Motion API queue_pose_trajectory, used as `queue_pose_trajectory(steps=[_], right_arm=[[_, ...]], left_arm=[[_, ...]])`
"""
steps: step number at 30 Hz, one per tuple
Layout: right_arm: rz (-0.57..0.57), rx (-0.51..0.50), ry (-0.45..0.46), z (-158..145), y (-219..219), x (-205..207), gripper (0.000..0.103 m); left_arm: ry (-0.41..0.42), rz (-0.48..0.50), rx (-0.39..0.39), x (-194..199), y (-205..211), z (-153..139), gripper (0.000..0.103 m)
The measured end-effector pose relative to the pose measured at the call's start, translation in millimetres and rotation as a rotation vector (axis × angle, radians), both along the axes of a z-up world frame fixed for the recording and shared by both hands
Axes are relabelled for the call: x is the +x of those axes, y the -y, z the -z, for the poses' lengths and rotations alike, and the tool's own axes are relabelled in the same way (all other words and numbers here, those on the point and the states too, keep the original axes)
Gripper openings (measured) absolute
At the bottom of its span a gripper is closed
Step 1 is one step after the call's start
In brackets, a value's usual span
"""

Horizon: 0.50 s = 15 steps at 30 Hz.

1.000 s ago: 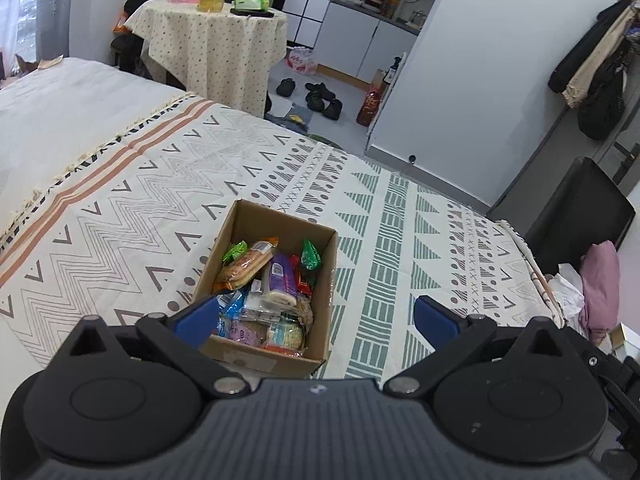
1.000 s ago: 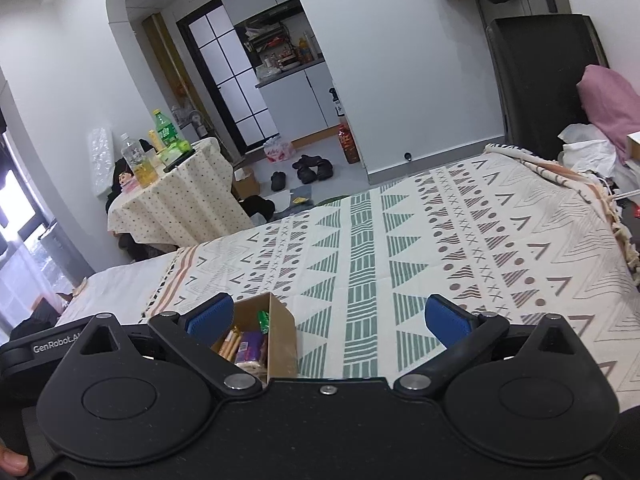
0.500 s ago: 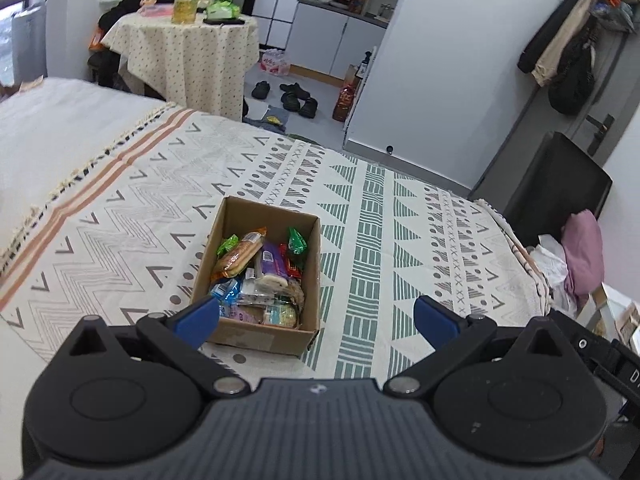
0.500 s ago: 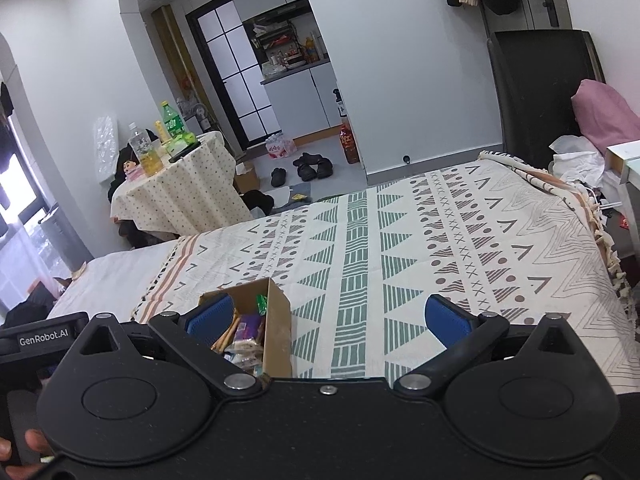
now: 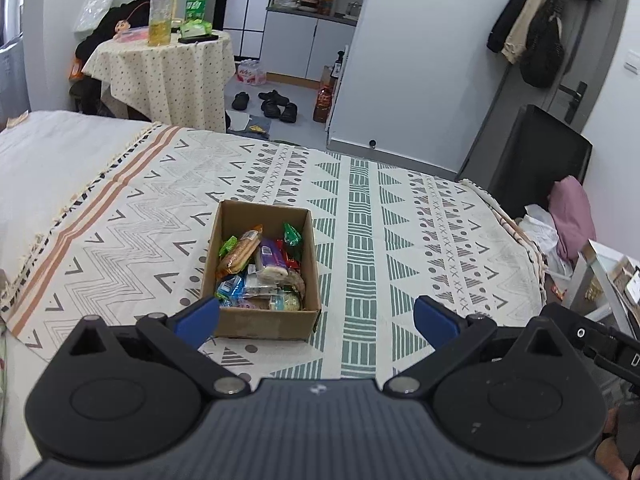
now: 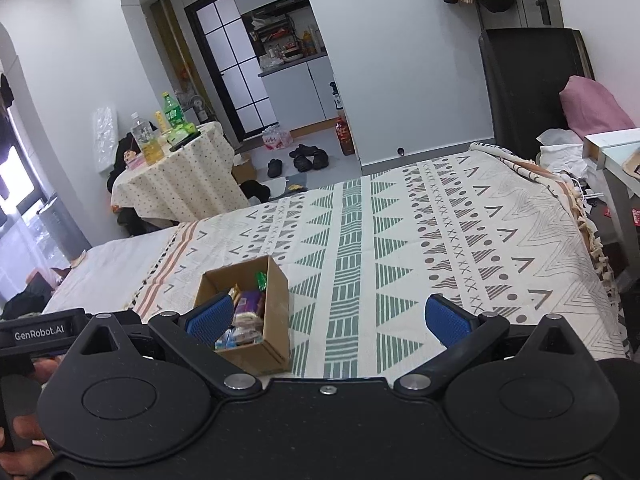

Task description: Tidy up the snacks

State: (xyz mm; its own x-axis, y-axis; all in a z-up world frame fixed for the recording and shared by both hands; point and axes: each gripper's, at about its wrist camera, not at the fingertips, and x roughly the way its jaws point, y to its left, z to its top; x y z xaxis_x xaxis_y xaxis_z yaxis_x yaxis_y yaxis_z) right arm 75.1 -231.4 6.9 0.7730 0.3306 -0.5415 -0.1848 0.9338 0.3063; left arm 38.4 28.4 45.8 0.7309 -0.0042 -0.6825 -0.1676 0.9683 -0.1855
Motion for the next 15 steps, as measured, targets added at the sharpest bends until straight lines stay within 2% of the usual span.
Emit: queue_pose_trajectory(steps=[15], right_arm=[[-0.085, -0.044, 0.000, -5, -12, -27, 0.103]], left_arm=[[-0.019, 0.025, 0.066, -27, -10, 1, 0.103]])
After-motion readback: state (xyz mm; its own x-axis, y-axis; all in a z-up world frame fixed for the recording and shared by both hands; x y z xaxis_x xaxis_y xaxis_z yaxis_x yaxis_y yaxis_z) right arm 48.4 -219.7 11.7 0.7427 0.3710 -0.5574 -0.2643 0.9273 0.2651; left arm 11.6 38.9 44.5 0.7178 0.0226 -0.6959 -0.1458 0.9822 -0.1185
